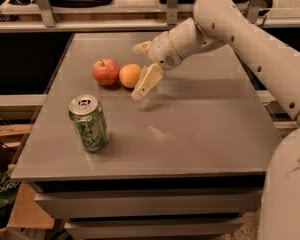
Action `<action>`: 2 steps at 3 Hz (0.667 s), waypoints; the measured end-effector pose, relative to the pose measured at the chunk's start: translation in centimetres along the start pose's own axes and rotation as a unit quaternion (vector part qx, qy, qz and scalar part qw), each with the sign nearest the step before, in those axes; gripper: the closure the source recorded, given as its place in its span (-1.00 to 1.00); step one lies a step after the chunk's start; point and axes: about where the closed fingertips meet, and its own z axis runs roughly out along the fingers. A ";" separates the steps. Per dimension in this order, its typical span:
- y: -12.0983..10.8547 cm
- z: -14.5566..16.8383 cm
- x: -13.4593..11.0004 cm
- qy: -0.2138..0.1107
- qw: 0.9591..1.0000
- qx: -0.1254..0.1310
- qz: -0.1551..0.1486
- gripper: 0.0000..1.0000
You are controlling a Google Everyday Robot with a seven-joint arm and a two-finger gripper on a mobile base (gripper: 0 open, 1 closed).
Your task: Move orange near apple
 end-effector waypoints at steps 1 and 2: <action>0.0 0.0 0.0 0.000 1.000 -0.001 -0.001 -1.00; 0.0 -0.3 -0.3 -0.006 1.000 -0.005 -0.009 -1.00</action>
Offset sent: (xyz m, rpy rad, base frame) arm 0.0001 -0.0066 0.0132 0.0258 -0.0273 0.0329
